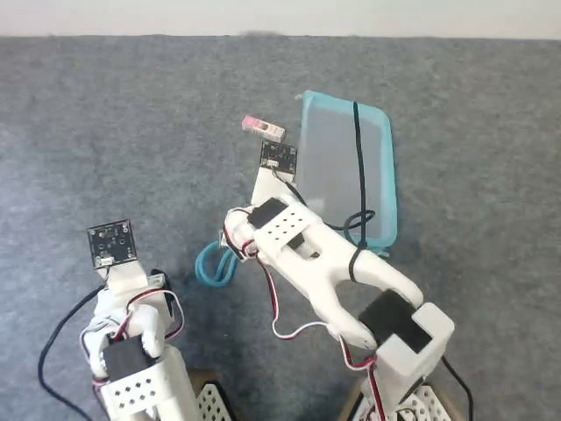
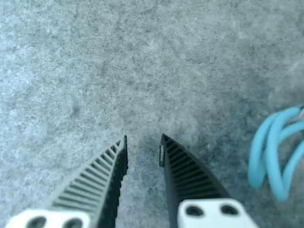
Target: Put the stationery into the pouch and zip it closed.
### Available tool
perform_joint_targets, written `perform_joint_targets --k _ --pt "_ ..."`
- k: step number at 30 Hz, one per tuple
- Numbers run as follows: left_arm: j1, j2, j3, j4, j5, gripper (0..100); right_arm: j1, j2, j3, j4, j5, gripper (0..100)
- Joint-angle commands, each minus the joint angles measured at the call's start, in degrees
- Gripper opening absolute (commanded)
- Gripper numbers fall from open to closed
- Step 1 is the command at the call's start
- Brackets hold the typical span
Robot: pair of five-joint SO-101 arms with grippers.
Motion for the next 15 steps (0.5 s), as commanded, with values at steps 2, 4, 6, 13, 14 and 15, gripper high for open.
perform_joint_targets --k 2,4,6,13,14,15 --pt "0.4 -1.4 -0.6 0.3 0.9 11 2.0 1.3 -2.7 -0.1 -2.2 24.1" --pt "0.4 -1.4 -0.6 0.3 0.9 11 2.0 1.4 -2.5 0.6 -2.3 24.1" --pt "0.4 -1.4 -0.6 0.3 0.9 11 2.2 0.8 -3.0 3.0 -2.4 24.1" --pt "0.4 -1.4 -0.6 0.3 0.9 11 6.9 -3.6 -8.6 12.1 -2.5 24.1" --pt "0.4 -1.4 -0.6 0.3 0.9 11 7.3 -4.5 -9.4 13.1 -2.8 24.1" --pt "0.4 -1.4 -0.6 0.3 0.9 11 7.3 -5.4 -9.9 14.2 -4.0 24.1"
